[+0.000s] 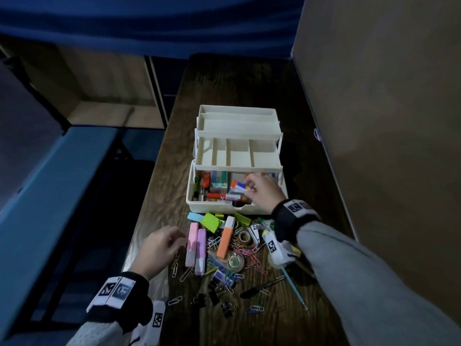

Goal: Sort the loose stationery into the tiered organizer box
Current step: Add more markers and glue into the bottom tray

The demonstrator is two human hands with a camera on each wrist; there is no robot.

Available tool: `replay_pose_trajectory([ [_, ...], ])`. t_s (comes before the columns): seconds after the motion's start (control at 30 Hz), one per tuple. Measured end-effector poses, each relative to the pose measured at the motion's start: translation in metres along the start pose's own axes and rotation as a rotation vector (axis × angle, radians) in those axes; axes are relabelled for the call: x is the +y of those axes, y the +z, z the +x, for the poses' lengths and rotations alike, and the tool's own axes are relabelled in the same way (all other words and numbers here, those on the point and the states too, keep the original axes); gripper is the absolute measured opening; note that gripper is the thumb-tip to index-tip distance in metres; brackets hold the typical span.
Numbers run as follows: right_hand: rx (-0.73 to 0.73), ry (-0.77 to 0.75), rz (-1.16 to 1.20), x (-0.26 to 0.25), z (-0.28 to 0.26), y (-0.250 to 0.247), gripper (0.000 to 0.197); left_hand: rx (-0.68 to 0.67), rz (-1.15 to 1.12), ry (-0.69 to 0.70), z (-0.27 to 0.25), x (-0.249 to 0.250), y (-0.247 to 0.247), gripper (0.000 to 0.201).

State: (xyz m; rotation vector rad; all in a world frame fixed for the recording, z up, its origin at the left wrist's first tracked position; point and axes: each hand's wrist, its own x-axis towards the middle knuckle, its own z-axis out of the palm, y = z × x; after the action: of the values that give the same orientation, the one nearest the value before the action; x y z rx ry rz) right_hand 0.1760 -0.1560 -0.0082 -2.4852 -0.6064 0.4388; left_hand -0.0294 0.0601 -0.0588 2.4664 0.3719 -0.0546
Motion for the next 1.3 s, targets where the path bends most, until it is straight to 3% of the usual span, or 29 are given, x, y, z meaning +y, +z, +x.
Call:
replay_pose_trajectory([
  [0.2,-0.278,-0.023,-0.287,-0.005,0.030,0.030,0.029,0.041,-0.040,-0.061,-0.010,-0.007,-0.007,0.010],
  [0.53,-0.238,-0.081,-0.463,-0.007,0.026,0.038,0.022,0.010,0.024,-0.009,0.003,-0.006,-0.003,0.008],
  [0.73,-0.291,0.007,-0.408,-0.013,0.027,0.041,0.026,-0.024,0.045,-0.012,-0.001,-0.008,-0.004,0.010],
  [0.9,-0.323,-0.039,-0.497,-0.012,0.023,0.042,0.028,-0.012,0.030,-0.035,-0.010,-0.011,-0.011,0.010],
  [1.07,-0.401,0.018,-0.453,-0.011,0.018,0.041,0.036,-0.017,0.028,-0.053,-0.015,-0.013,-0.015,0.011],
  [1.13,-0.373,0.031,-0.413,-0.008,0.011,0.041,0.046,-0.027,0.035,-0.064,-0.016,-0.015,-0.014,0.012],
  [1.2,-0.211,-0.020,-0.380,-0.005,0.000,0.041,0.046,-0.033,0.053,-0.081,-0.015,-0.016,-0.013,0.011],
  [1.3,0.097,-0.139,-0.276,-0.008,-0.024,0.051,0.015,-0.022,0.108,-0.094,-0.010,-0.015,-0.005,0.011],
])
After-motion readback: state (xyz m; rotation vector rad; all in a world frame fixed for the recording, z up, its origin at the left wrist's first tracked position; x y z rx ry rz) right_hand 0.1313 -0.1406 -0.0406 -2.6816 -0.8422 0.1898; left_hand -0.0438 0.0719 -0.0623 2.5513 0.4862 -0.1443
